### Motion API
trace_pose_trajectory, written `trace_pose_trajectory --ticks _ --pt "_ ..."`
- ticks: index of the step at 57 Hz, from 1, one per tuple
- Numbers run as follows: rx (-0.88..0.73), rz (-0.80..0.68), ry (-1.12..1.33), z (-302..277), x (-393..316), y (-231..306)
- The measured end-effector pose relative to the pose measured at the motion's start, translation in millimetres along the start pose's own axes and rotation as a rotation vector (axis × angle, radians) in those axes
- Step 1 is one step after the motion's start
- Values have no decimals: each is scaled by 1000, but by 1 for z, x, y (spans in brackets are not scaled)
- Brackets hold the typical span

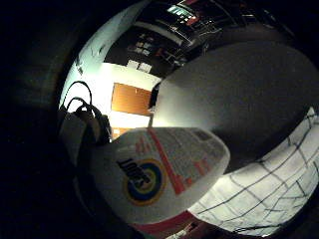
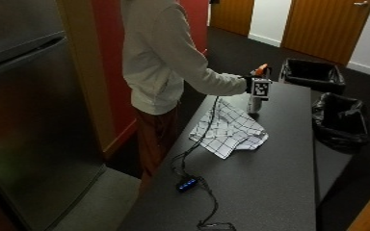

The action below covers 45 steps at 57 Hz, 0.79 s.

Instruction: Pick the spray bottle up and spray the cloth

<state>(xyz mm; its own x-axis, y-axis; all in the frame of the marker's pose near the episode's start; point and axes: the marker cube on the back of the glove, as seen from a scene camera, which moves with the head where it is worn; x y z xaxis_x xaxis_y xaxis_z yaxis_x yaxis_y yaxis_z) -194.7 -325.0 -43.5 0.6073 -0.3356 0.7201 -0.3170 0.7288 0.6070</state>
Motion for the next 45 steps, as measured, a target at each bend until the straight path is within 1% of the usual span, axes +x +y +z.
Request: trace_pose_trajectory --ticks 2,6,9,11,12,14,19,22,28,30,33,34,35,37,39,45 --pt "-53 0 -27 8 -2 3" --pt "-220 4 -32 14 2 17" --pt "-243 29 -38 22 9 17" --pt "-265 52 -44 18 13 18" --pt "-269 61 -39 10 16 17" --pt "-229 68 -11 -4 22 10" --pt "-182 68 17 5 32 8" --pt "-191 70 6 -8 33 14" --pt "-328 61 -64 -41 23 43" --pt "-276 53 -32 -52 25 39" --pt "-104 38 65 -55 35 21" --pt "-86 34 77 -56 36 20" --pt "-104 32 67 -58 33 24" --pt "-200 27 8 -65 23 40" --pt "-257 21 -31 -74 15 52" --pt "-254 10 -100 -95 3 65"
